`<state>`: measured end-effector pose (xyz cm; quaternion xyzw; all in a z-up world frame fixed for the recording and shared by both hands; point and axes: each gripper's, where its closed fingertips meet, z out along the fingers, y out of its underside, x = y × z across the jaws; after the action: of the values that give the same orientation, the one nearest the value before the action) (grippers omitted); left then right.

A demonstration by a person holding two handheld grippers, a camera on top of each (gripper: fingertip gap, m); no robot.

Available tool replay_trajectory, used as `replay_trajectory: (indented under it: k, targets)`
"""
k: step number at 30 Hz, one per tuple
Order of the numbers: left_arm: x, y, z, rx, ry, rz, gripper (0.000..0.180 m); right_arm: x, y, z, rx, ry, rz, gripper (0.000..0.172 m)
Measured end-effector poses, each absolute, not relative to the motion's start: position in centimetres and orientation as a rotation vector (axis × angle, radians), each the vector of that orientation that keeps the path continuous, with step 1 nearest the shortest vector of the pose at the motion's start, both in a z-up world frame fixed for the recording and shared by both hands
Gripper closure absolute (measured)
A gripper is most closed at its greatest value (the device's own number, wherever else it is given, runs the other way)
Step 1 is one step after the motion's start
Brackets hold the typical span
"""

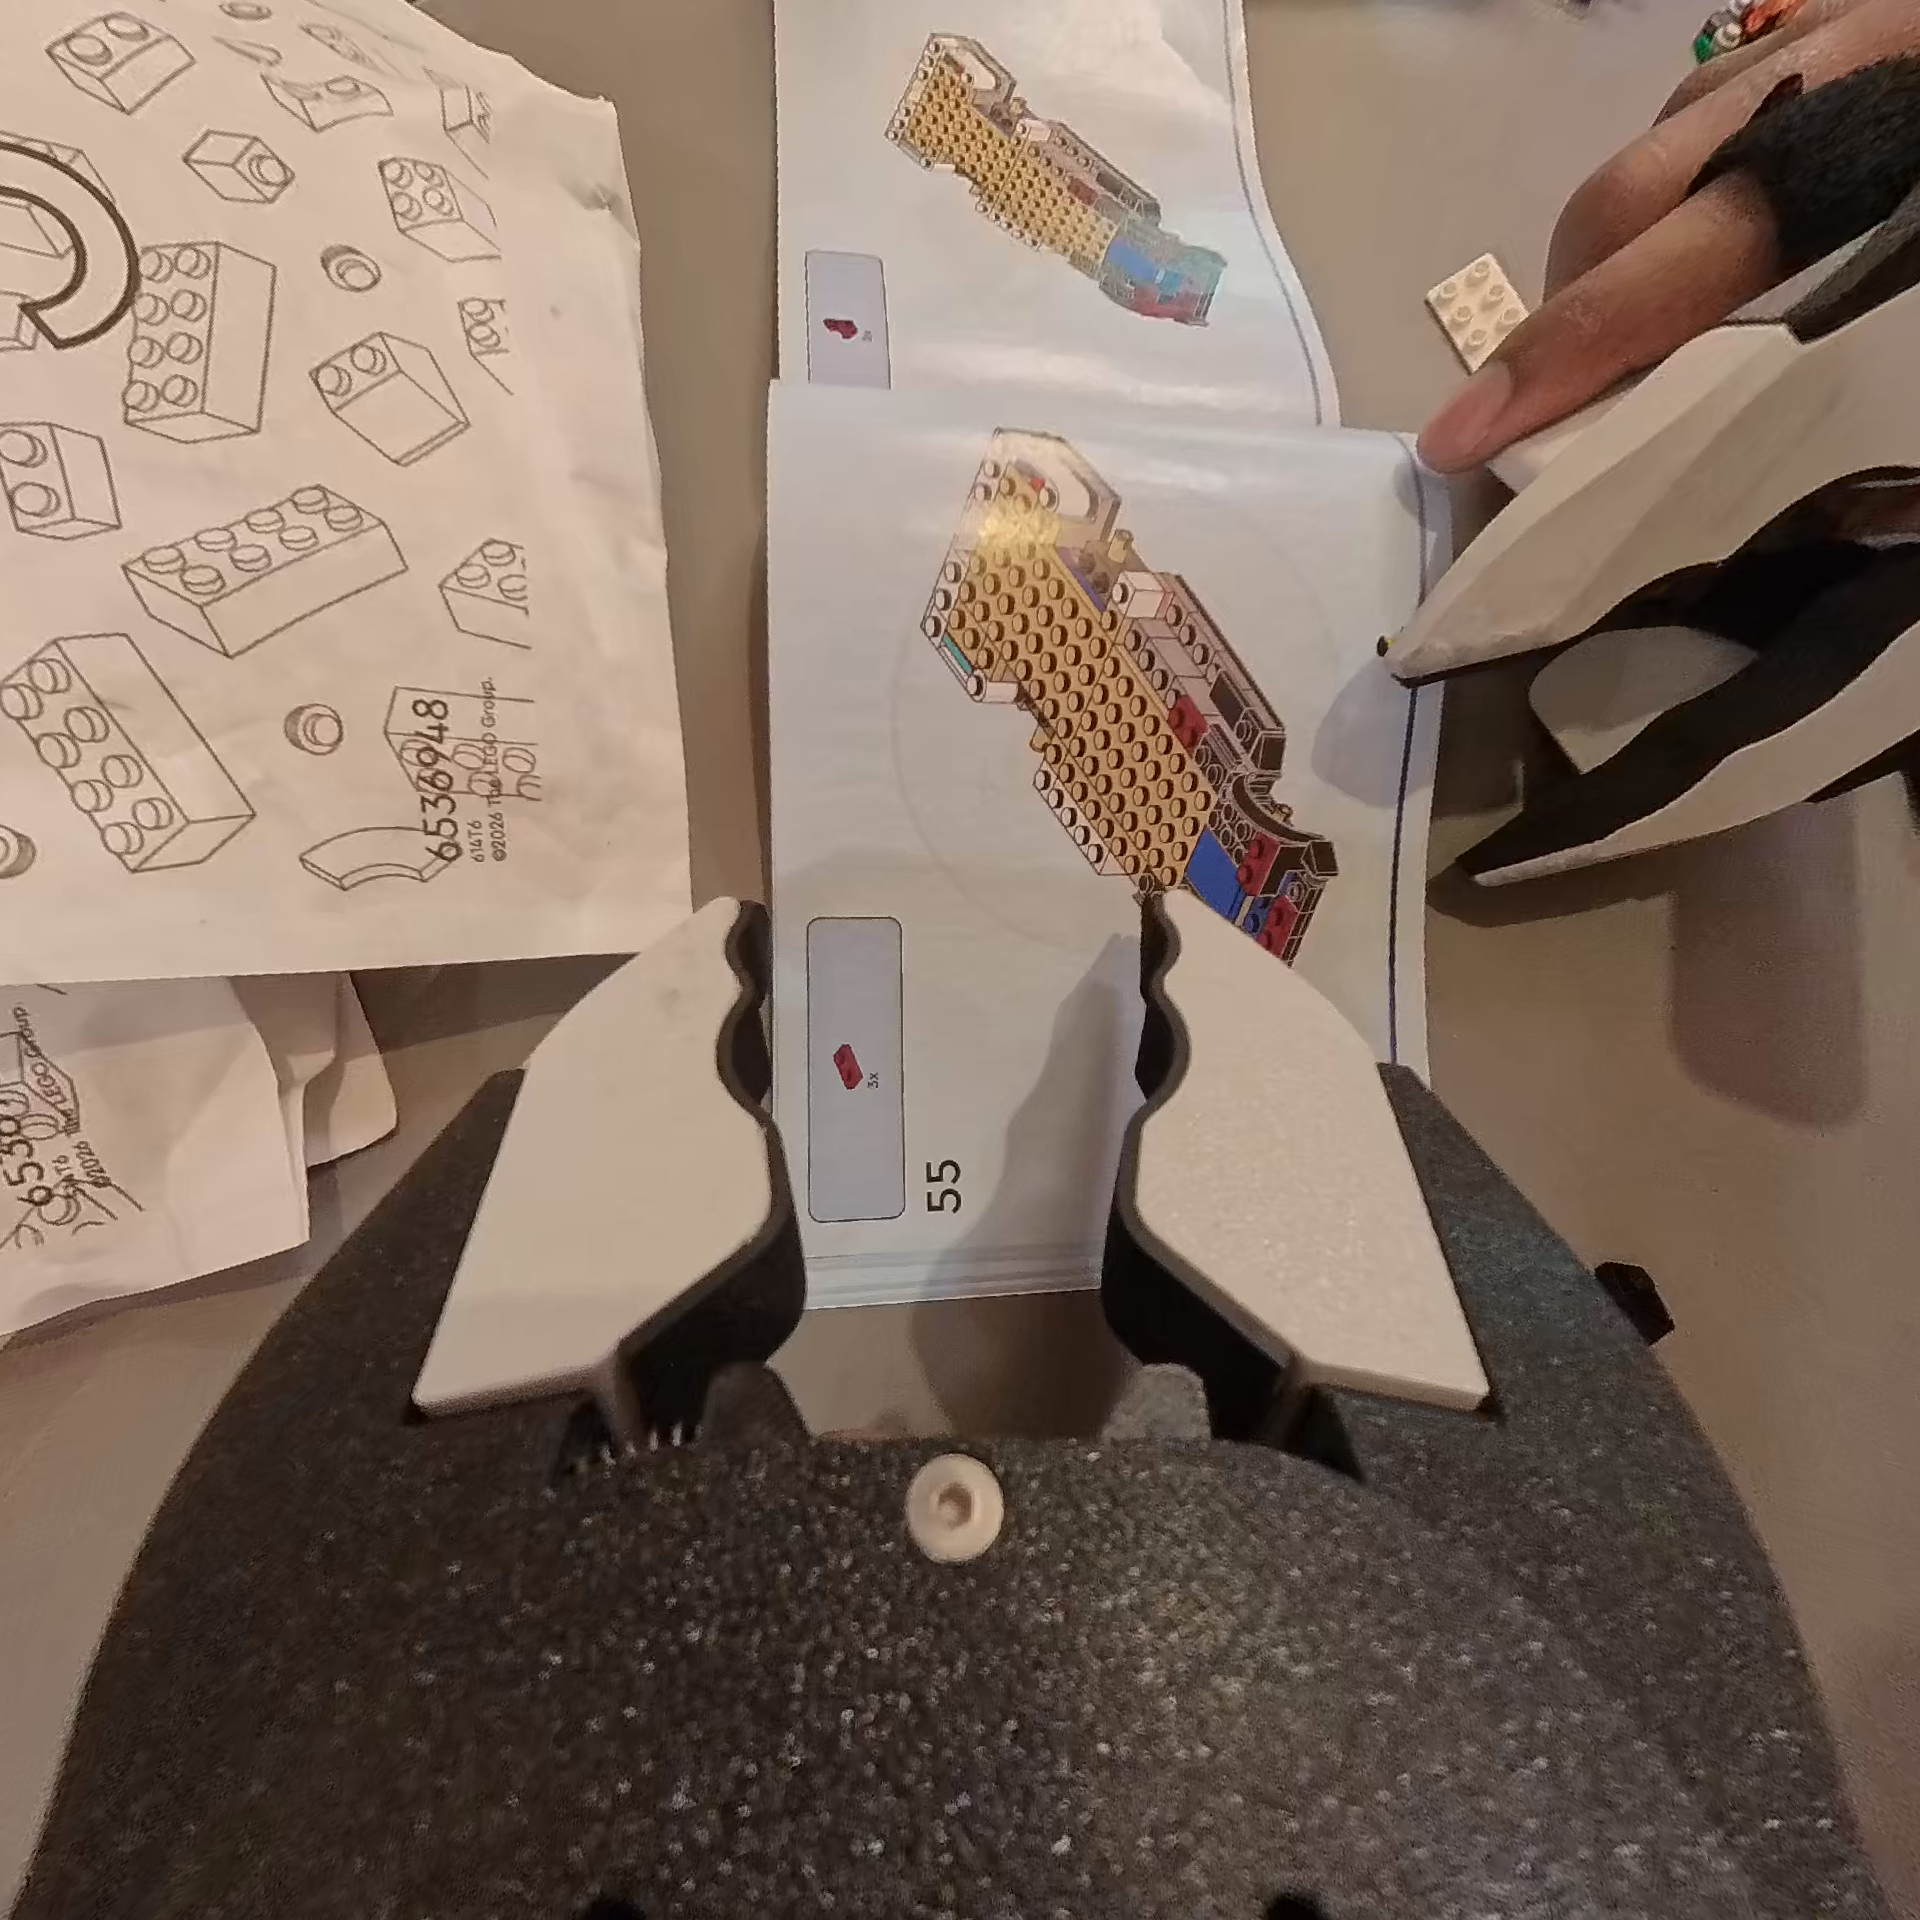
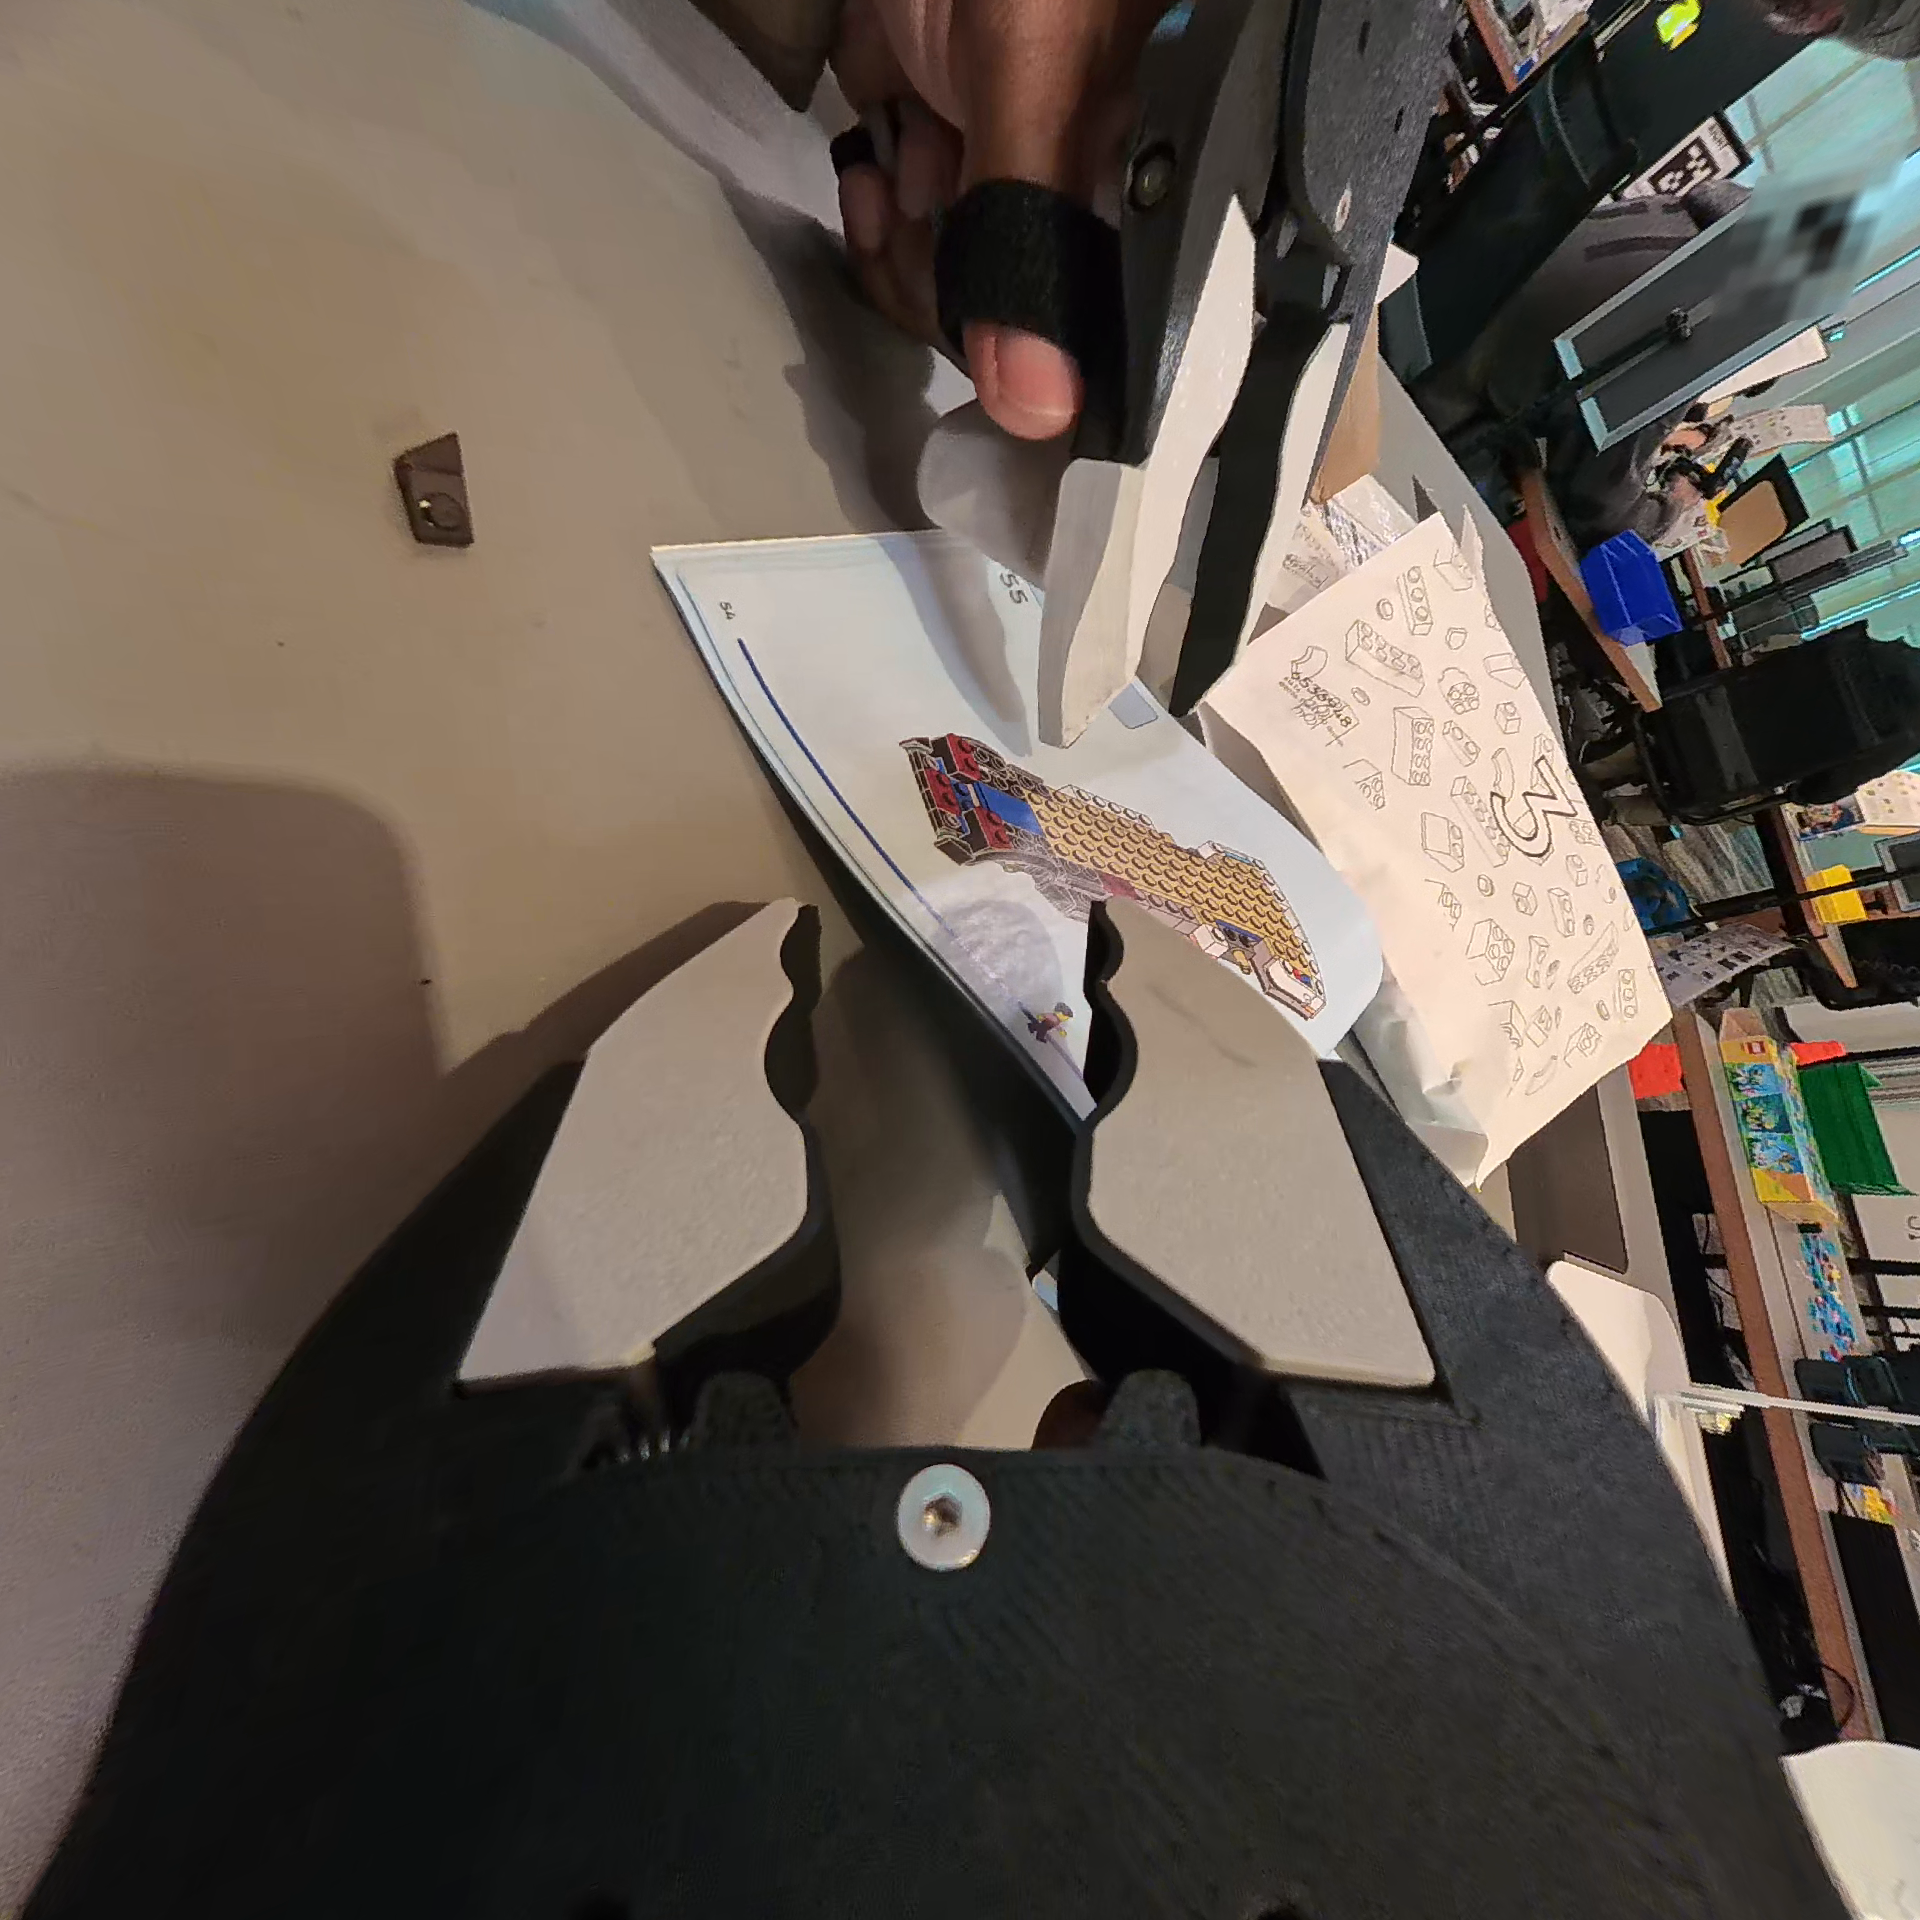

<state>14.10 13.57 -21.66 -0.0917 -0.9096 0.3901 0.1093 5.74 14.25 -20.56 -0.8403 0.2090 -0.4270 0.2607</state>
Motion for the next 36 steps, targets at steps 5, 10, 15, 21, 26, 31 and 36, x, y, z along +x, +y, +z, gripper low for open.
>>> replay_trajectory:
  k: [5, 10, 15, 21, 26, 31, 36]
  targets:
    - [13.8, 13.7, -21.9, -0.285, -2.672, 1.125, 0.111, 5.8, 14.3, -20.6, -2.273, 0.571, -1.156, 0.122]
    - [13.4, 13.7, -21.6, -0.307, -2.667, 1.133, 0.111, 5.8, 14.3, -20.5, -2.279, 0.558, -1.17, 0.122]
    - [13.3, 13.6, -21.7, -0.312, -2.67, 1.126, 0.111, 5.7, 14.4, -20.5, -2.289, 0.542, -1.182, 0.123]
    - [13.0, 13.6, -21.9, -0.328, -2.677, 1.109, 0.111, 5.6, 15.0, -20.3, -2.31, 0.477, -1.239, 0.128]
    - [13.0, 13.6, -22.1, -0.329, -2.685, 1.099, 0.111, 5.6, 15.4, -20.2, -2.347, 0.425, -1.262, 0.136]
    - [13.0, 13.7, -22.1, -0.327, -2.688, 1.096, 0.112, 5.7, 15.4, -20.2, -2.35, 0.447, -1.229, 0.143]
    - [13.0, 13.7, -22.1, -0.326, -2.69, 1.094, 0.112, 5.7, 15.3, -20.2, -2.37, 0.422, -1.264, 0.144]
